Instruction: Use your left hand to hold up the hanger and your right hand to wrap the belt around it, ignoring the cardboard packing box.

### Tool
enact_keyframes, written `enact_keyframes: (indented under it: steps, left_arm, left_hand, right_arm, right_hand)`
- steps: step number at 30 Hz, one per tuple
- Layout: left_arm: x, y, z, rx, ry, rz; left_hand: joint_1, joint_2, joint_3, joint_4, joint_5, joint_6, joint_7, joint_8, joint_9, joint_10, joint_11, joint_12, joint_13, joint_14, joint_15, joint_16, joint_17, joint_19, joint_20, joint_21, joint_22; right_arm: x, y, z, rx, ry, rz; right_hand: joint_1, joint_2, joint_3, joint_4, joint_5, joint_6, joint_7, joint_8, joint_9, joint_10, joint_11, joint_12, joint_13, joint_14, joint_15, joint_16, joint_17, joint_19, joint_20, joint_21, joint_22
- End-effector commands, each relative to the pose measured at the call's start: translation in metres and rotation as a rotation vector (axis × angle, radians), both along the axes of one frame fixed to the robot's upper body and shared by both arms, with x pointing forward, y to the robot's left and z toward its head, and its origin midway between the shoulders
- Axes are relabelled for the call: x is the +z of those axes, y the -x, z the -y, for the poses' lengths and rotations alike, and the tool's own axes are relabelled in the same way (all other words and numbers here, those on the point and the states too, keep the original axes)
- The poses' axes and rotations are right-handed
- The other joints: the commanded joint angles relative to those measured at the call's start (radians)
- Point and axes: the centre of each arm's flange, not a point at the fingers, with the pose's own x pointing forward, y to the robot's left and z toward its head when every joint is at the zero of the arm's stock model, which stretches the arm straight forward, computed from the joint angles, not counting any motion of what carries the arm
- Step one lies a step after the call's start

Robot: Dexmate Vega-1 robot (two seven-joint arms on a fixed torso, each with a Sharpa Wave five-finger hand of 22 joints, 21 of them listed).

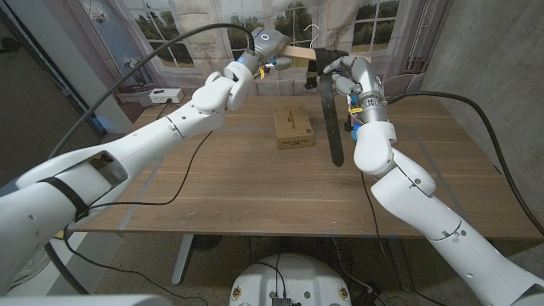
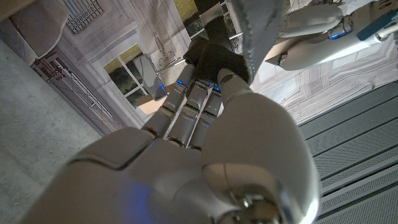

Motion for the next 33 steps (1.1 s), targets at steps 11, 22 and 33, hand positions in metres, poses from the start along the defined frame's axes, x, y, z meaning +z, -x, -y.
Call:
enact_keyframes:
  steps: [11, 22, 33]
  left_arm:
    - [0.001, -0.004, -0.001, -0.071, 0.043, 0.015]
    - [0.0, -0.008, -0.002, -0.07, 0.044, 0.003]
    - [-0.001, -0.011, -0.005, -0.064, 0.041, -0.007]
  left_hand:
    - [-0.008, 0.018, -0.002, 0.005, -0.002, 0.007, 0.005, 0.01, 0.005, 0.003, -0.006, 0.007, 0.0, 0.0, -0.004, 0.014, 0.01, 0.008, -0.067, 0.008, 0.005]
    - [-0.008, 0.02, -0.005, 0.005, -0.004, 0.007, 0.004, 0.011, 0.002, 0.005, -0.005, 0.007, 0.0, 0.002, -0.003, 0.015, 0.012, 0.008, -0.067, 0.007, 0.005]
    - [-0.007, 0.022, -0.007, 0.004, -0.006, 0.007, 0.005, 0.013, 0.002, 0.004, -0.007, 0.007, 0.0, 0.0, -0.004, 0.014, 0.011, 0.007, -0.066, 0.006, 0.004]
  right_arm:
    - [-0.012, -0.032, 0.026, 0.114, -0.129, -0.066]
    - [-0.014, -0.047, 0.043, 0.288, -0.176, 0.017]
    - [-0.027, -0.062, 0.062, 0.416, -0.378, 0.318]
  right_hand:
    - [-0.25, -0.031, 0.001, 0.127, -0.105, -0.323, 0.012, -0.311, -0.157, -0.29, 0.077, -0.118, -0.051, -0.207, 0.017, -0.215, -0.074, -0.1, 0.074, 0.014, -0.021]
    - [-0.593, -0.101, -0.146, 0.244, -0.108, -0.496, 0.033, -0.459, -0.196, -0.483, 0.141, -0.127, -0.092, -0.45, 0.139, -0.337, -0.137, -0.25, 0.152, -0.069, -0.025]
    - [-0.703, -0.156, -0.21, 0.246, -0.092, -0.609, 0.001, -0.477, -0.198, -0.636, 0.128, -0.129, -0.118, -0.642, 0.167, -0.374, -0.18, -0.364, 0.191, -0.156, -0.028]
